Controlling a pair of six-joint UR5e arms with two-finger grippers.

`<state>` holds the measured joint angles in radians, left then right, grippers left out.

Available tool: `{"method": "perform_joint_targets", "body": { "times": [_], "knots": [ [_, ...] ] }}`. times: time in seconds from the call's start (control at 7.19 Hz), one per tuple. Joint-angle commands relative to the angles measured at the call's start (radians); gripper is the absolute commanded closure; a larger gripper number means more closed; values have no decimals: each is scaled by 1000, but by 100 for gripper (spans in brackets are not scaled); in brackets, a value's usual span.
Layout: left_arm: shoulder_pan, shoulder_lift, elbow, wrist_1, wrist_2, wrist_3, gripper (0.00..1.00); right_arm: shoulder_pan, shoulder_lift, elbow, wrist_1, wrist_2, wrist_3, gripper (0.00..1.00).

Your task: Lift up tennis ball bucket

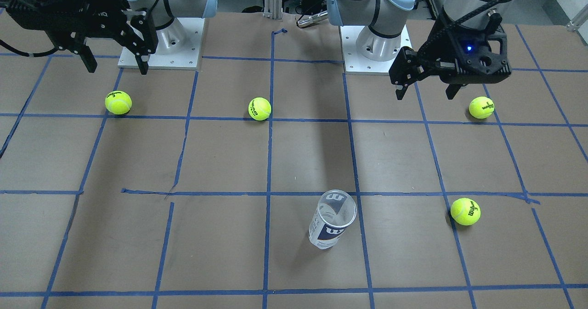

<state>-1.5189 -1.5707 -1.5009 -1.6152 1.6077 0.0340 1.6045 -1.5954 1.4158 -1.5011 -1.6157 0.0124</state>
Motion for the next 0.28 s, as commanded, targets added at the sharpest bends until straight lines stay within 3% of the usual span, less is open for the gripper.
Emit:
{"method": "perform_joint_targets", "body": {
  "times": [0.0,0.14],
  "knots": [
    [-1,9,-12,0,-6,12,0,0,0,2,2,0,0,0],
    [-1,11,-12,0,-8,14,0,0,0,2,2,0,0,0]
  ]
}}
